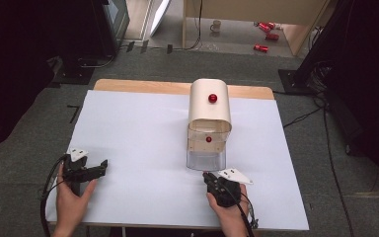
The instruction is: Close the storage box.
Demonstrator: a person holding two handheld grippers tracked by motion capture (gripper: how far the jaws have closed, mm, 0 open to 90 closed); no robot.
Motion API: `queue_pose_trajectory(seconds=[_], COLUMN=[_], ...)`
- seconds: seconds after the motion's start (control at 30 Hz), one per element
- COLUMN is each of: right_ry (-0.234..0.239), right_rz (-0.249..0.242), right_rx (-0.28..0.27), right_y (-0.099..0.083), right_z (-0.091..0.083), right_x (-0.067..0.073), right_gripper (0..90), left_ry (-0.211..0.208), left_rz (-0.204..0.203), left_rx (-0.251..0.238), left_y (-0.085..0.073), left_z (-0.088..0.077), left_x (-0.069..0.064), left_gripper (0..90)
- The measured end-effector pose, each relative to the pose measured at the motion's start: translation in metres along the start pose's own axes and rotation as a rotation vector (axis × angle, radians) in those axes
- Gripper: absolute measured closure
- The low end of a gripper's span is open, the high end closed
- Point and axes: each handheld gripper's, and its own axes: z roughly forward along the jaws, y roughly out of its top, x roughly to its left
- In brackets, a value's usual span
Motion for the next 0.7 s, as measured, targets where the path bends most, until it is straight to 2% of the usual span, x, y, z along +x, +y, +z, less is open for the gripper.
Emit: queue_pose_trajectory(seconds=[0.43, 0.7], right_ry=[-0.015, -0.027], right_rz=[-0.004, -0.011], right_rx=[-0.046, -0.045], right_y=[0.024, 0.035], right_z=[0.010, 0.019], right_x=[-0.005, -0.008], right_gripper=[81.7, 81.8], left_ry=[0.000, 0.000], left_rz=[0.000, 0.001], left_rx=[0.000, 0.001], left_y=[0.000, 0.000], left_z=[0.000, 0.000], left_x=[0.000, 0.000], left_gripper=[13.8, 13.8])
